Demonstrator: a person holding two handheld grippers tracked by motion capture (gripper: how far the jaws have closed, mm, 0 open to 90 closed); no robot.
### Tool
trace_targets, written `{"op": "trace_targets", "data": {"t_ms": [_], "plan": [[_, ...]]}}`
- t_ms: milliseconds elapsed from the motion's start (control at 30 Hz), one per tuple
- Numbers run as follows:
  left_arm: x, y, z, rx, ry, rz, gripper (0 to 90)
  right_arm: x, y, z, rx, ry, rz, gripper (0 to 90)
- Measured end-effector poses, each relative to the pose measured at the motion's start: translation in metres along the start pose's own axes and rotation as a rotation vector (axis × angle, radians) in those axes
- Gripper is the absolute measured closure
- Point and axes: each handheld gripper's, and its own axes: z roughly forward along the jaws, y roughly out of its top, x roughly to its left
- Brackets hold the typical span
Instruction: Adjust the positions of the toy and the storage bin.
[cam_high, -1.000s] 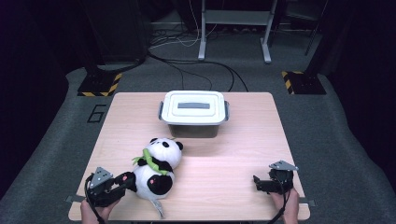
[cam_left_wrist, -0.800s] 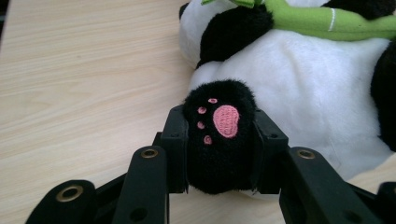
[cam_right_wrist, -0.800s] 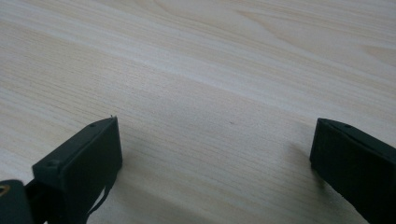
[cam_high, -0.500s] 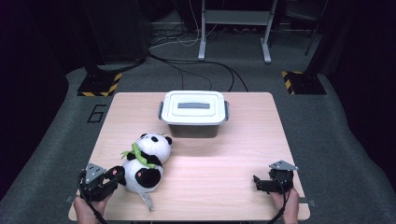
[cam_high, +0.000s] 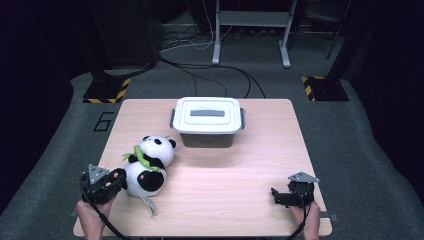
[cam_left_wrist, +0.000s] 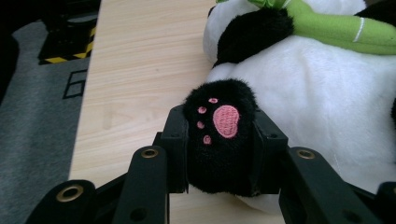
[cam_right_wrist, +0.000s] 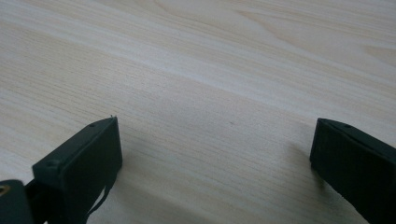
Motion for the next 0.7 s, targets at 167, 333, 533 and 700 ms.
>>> {"op": "trace_targets", "data": {"t_ms": [167,333,533,700], "plan": [[0.007,0.004,0.004,0.003,0.041,-0.015,64.2,0.000,0.000,0.000,0.000,0.000,0.000,1.4],[0.012,0.011,0.012,-0.012,0.071,-0.031,64.1,0.000,0.000,0.000,0.000,0.000,0.000,1.3],[0.014,0.010,0.012,-0.025,0.034,-0.055,60.9,0.000,0.000,0.000,0.000,0.000,0.000,1.3],[0.014,0.007,0.003,-0.043,0.015,-0.069,43.7,0.000,0.000,0.000,0.000,0.000,0.000,1.3]]}}
